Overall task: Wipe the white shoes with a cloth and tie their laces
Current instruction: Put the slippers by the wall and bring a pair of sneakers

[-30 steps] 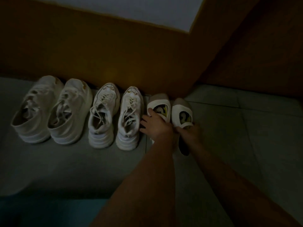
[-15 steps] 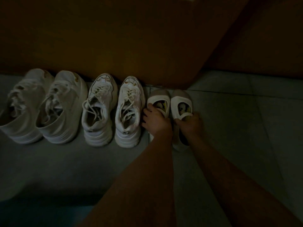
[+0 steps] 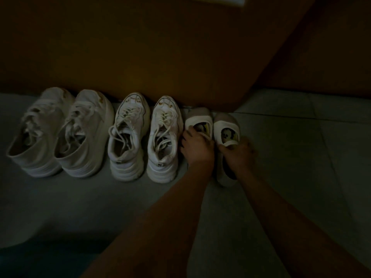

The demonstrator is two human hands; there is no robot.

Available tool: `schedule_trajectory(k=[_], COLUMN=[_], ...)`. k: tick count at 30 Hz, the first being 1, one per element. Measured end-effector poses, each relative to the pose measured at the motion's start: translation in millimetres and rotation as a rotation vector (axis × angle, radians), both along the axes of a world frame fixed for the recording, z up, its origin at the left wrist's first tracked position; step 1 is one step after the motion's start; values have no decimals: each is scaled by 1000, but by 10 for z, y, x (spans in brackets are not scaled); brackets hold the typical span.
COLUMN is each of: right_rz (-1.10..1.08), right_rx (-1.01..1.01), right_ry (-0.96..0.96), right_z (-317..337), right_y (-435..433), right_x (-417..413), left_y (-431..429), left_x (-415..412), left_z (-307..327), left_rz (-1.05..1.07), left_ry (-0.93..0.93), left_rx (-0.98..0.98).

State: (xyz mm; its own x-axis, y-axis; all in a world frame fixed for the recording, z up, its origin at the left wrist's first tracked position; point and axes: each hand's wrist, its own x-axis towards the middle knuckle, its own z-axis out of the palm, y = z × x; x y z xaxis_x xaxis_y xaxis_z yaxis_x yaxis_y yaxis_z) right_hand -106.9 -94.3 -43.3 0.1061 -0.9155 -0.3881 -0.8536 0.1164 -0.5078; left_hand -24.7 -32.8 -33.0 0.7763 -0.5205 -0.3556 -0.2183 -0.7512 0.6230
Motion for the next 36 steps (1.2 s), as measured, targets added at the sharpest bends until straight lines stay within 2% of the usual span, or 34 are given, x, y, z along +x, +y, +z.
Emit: schedule_trajectory(k=[4,7,9,12,15,18,21,25,29,36], right_rz=[3,37,81,171,260,294,255,203,185,124], right_rx=[-93,-111,-98,23,111,164,230,227,233,183], right_ry=[-47,-196,-255,-278,-177,-119,-48,-16,-3,-82], right_z=[275,497,640,794,823,721,576,494,443,450], right_y=[23,117,278,555,777,935,997,975,965,990], right_x=[76,278,492,845,1161,1382,1473,1497,1534,1499], left_y=[197,365,522,806,1077,1267,1289,1149,1073,1129], left_x=[134,402,645,1017,1299,1468,1531,1556,1600,1549], left_z=[275,529,662,717,641,541,408,228,126,120], left_rz=[-44,2,43,107,162,135,115,157,159,230], left_ry=[-104,-189,-286,-379,-333,-174,-17,97,81,-36], left_rx=[-198,-299,-300,-188,-54,41,52,38,99,-47])
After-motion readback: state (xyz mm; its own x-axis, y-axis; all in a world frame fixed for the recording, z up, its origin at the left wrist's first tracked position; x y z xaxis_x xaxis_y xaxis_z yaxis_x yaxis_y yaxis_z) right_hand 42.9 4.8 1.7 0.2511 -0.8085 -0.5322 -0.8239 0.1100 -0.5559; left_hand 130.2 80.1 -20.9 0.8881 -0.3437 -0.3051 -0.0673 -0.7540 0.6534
